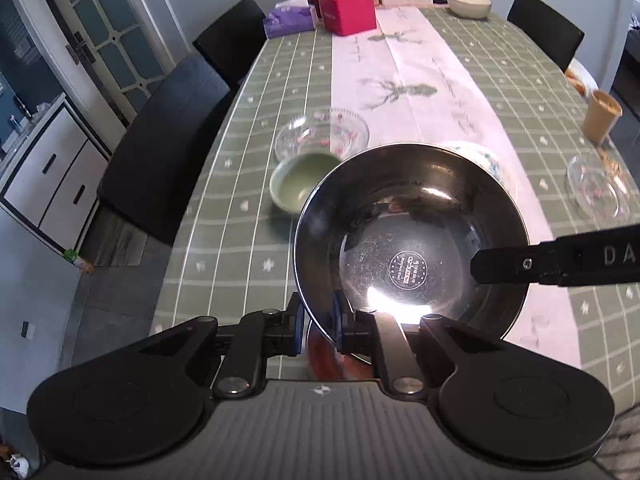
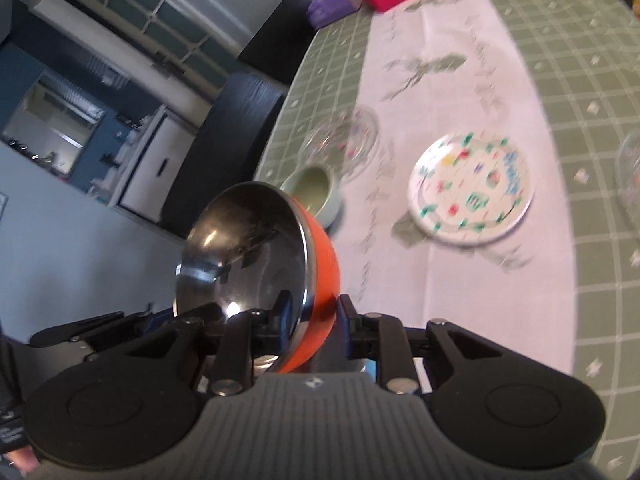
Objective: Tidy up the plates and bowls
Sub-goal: 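Lift the orange steel bowl and carry it over the blue bowl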
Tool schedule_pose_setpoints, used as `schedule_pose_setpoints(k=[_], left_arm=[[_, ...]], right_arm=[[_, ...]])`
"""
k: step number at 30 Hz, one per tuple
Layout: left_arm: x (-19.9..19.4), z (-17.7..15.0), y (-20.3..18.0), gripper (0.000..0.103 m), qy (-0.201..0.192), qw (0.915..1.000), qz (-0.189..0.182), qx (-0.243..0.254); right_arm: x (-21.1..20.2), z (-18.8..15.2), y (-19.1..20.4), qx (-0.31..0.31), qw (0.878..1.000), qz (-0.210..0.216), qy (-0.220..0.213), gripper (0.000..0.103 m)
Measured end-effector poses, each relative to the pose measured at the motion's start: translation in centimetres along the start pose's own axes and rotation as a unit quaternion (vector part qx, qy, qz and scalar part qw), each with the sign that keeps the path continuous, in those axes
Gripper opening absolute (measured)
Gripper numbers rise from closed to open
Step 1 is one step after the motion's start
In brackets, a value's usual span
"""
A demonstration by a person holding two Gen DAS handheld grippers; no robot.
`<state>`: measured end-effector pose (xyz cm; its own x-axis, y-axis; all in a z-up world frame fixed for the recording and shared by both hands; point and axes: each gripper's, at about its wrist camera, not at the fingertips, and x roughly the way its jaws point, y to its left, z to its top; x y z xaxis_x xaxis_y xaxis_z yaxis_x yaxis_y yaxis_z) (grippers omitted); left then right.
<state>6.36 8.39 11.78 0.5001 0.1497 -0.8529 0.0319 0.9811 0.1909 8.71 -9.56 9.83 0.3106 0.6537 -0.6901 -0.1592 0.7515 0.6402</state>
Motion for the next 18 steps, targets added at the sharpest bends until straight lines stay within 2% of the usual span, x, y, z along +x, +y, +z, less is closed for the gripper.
schedule_pose_setpoints(k=[3,8,13,18], left_arm=[[1.1,-1.9,1.0,0.017,0.017,0.9995,-0.017,-0.023],[2.2,-3.5,1.3,0.017,-0.001,0.9991,-0.018,-0.037],[3.4,-4.5,2.1,0.016,0.015,0.9977,-0.036,-0.056],[4.0,-5.5,1.7,0.016,0.019,0.9987,-0.022,-0.042]], right_arm=[[1.2,-1.2,0.1,-0.005,1.0,-0.004,0.016,0.023],[2.7,-2.1,0.4,-0.02,0.999,-0.019,0.024,0.023],[3.6,-2.5,0.6,-0.033,0.998,-0.04,0.032,0.023],[4.4,-3.1,0.8,-0.048,0.996,-0.053,0.045,0.023]])
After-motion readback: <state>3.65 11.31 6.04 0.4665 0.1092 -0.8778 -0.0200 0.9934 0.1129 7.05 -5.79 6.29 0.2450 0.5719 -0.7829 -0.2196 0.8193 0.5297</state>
